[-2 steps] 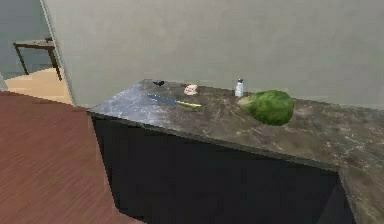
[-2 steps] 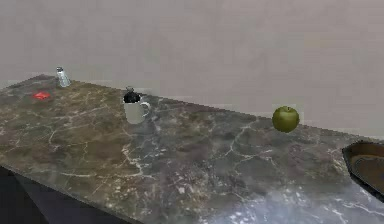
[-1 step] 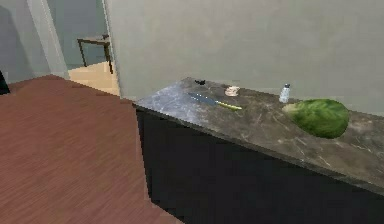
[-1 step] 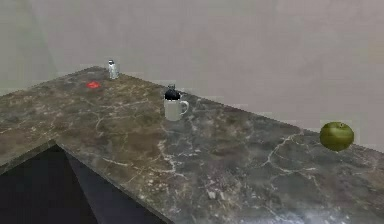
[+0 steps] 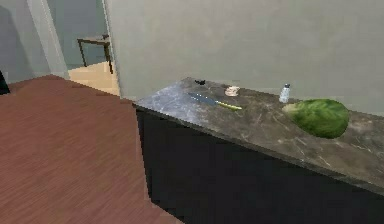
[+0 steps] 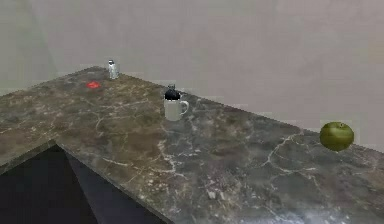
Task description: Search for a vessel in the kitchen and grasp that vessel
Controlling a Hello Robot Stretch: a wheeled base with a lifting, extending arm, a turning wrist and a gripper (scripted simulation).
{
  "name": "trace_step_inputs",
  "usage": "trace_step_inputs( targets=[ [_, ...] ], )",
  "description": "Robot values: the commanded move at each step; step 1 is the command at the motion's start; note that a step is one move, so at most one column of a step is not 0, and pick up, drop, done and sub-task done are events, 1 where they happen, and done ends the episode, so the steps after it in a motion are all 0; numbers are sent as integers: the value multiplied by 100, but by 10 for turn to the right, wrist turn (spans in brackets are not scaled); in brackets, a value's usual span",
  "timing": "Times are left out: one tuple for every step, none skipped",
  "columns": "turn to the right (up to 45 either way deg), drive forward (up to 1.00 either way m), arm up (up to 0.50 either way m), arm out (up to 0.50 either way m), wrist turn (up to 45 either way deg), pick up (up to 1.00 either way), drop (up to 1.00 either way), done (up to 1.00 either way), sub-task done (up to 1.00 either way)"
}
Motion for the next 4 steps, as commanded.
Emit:
trace_step_inputs(
  targets=[
    [0, 0, 38, 0, 0, 0, 0, 0, 0],
    [0, 0, 0, 42, 0, 0, 0, 0, 0],
    [0, 0, 0, 0, 450, 0, 0, 0, 0],
    [0, 0, 0, 0, 450, 0, 0, 0, 0]
  ],
)
